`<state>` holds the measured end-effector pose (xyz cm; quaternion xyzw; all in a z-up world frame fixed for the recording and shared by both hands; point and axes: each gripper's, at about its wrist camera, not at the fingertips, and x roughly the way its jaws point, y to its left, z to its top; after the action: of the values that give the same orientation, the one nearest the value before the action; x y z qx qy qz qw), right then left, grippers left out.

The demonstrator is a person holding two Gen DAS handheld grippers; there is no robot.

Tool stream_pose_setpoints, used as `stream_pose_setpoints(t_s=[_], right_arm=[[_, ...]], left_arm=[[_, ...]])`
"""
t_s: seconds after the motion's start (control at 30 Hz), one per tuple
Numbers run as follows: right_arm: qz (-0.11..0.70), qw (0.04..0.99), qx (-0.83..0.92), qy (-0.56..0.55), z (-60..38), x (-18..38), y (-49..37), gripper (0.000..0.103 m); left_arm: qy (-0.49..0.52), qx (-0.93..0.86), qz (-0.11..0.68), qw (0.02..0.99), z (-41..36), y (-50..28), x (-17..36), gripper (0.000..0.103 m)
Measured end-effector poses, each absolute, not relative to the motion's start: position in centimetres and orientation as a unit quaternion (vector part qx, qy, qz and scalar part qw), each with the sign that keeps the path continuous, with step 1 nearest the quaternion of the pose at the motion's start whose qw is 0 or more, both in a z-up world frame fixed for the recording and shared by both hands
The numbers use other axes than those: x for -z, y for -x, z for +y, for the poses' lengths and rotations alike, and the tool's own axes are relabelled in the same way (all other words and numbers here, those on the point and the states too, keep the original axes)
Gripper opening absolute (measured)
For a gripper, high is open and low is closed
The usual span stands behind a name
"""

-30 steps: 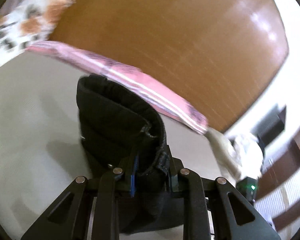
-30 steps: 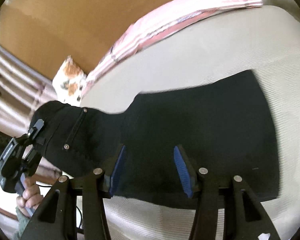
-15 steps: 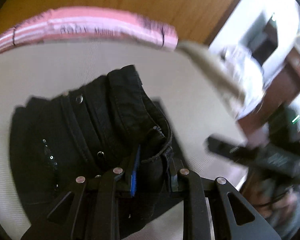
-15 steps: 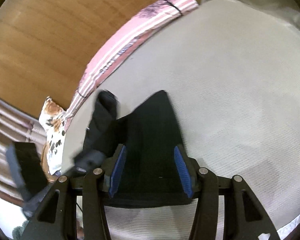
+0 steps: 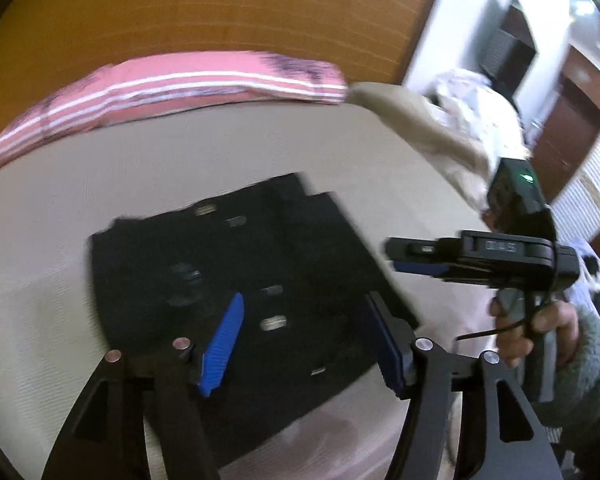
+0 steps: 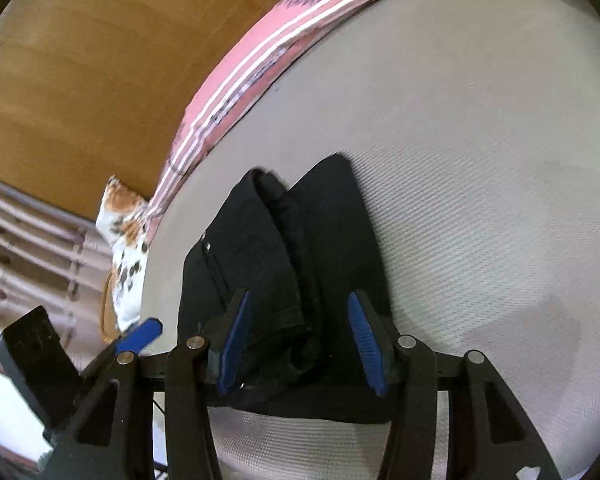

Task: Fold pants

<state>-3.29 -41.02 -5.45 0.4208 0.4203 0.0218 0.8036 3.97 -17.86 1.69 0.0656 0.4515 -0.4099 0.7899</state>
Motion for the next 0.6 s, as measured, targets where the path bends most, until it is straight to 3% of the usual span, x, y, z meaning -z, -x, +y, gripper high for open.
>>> stream_pose_setpoints(t_s=[0.17,0.27,0.4,0.6], right_arm=[[0.443,0.797,-0.057,-0.406,-39.5,6.4,1.1,0.048],[0.458,0.790,-0.062,-0.403,-38.8,7.2,0.2,0.041],[0.475,0.794,-0.049,-0.376,-38.0,7.4,-0.2,0.014],[0.429,0.823,-0.054,-0.369,-38.1,4.0,2.4,0.010]], left_arm=[[-0.034,0.335,0.489,0.805,-13.6,-6.3,0.9,0.063],[-0.018,0.310,0.508,0.804,-11.8,-6.9,2.3,0.063],[-0.021,0.301,0.506,0.808,-10.8,-6.9,2.8,0.063],[-0.023,0.316,0.492,0.811,-11.0,-6.9,2.4,0.063]])
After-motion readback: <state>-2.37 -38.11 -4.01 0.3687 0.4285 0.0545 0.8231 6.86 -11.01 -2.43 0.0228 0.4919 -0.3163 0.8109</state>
